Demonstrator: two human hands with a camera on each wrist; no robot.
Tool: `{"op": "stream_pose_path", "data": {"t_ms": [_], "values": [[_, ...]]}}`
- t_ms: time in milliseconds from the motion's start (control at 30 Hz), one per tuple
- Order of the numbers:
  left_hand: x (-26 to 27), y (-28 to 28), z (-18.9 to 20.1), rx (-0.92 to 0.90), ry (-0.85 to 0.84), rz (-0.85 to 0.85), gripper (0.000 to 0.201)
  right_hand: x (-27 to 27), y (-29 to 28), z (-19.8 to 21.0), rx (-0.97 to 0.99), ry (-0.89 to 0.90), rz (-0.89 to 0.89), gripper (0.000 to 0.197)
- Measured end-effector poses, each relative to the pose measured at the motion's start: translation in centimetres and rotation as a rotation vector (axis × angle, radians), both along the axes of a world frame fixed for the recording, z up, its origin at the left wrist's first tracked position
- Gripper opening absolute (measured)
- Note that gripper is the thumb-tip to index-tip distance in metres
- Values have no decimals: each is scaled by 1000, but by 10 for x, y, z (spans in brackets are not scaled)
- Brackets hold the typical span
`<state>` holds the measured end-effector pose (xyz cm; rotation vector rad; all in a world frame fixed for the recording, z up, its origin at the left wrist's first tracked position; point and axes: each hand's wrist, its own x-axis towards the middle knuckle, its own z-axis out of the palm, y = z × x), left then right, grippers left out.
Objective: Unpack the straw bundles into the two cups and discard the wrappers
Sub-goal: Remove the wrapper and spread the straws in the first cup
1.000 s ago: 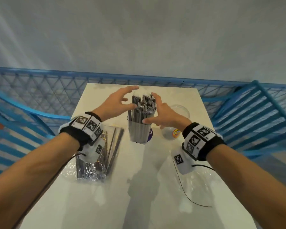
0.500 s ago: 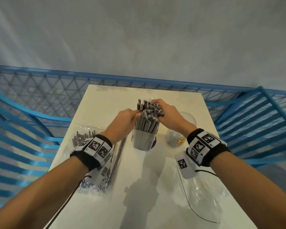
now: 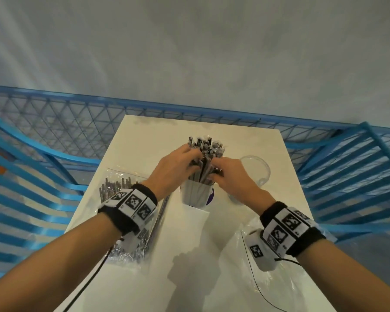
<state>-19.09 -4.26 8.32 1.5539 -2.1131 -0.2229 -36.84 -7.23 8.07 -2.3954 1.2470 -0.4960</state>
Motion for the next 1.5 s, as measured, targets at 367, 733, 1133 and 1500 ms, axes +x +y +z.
{"op": "stream_pose_path", "data": {"t_ms": [367, 733, 1133, 1500], "values": [[11, 12, -29, -72, 134, 30, 31, 1, -1, -9, 72, -129, -17, 28], [-25, 2, 23, -134, -131, -224, 45, -20, -39, 26, -62, -321, -317, 19], [9, -9, 7, -235, -65, -113, 24, -28, -35, 10, -18, -257, -279, 20], [9, -5, 10, -86, 92, -41, 31, -21, -10, 2, 12, -350, -263, 9]]}}
